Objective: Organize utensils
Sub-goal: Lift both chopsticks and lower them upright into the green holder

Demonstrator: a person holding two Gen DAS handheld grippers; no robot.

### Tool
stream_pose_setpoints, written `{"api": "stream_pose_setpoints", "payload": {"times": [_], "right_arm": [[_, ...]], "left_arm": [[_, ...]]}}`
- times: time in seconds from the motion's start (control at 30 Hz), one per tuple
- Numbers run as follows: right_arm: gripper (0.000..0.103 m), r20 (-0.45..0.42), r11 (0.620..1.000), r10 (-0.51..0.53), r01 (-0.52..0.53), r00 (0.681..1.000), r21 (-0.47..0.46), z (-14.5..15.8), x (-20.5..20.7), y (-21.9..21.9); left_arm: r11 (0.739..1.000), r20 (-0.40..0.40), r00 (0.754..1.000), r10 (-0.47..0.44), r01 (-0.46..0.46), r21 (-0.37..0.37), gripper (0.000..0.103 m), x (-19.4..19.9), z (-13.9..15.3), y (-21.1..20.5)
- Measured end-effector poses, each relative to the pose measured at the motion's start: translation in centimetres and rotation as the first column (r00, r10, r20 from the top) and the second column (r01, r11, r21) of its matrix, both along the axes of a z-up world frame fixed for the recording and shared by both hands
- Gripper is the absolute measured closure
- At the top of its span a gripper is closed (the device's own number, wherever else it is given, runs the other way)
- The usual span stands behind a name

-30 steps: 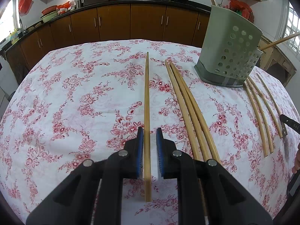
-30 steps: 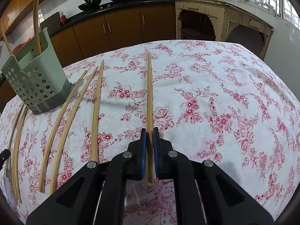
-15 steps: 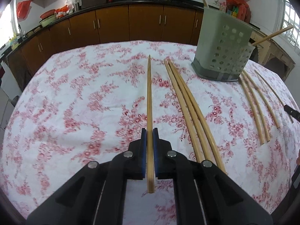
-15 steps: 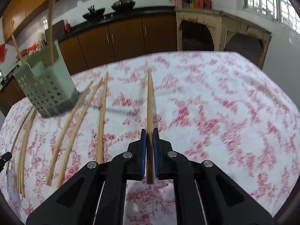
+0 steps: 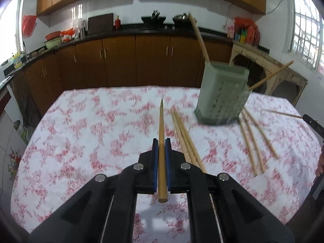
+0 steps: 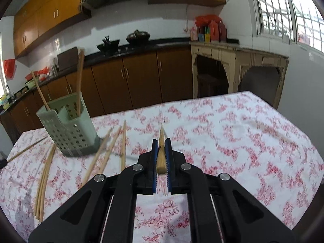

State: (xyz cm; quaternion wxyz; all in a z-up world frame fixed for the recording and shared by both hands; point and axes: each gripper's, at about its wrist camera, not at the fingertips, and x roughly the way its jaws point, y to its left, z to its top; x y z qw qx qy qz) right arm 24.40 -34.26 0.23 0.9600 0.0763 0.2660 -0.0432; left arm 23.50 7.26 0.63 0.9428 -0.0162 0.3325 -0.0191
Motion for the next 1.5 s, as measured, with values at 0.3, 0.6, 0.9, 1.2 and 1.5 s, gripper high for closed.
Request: {"api": "stream_pose_setpoints", "payload": {"times": [0.3,0.6,0.9,1.2,1.5], "right_arm": [[0.095,0.086,1.000,0.020,-0.020,0.996,-0.007,2.8,-0.6,0.1],[0.095,0.085,1.000,0.024,-0.023,0.996,-0.010,2.6,-0.7,0.2],[0.095,0.091,1.000,0.025,-0.025,0.996,-0.002,3.0,-0.8,0.1],[0.096,0.153,0.995,0.080,-0.087,0.985,0.045,7.2,-1.9,0.2],[0.096,0.241,0.978,0.183,-0.200,0.953,0.050,12.6,-2.7,2.2]], "left_arm": [[1.000,0.089,0.996,-0.023,0.023,-0.002,0.095,-0.8,3.4,-0.3],[1.000,0.073,0.997,-0.007,0.008,-0.014,0.095,-0.7,3.0,0.2],[0.999,0.101,0.995,0.023,-0.018,-0.051,0.095,-0.7,3.6,1.1],[0.998,0.187,0.982,-0.001,0.014,-0.069,0.095,-1.1,8.3,0.8],[0.997,0.289,0.955,-0.065,0.072,-0.015,0.096,-1.8,14.4,-1.5]]}}
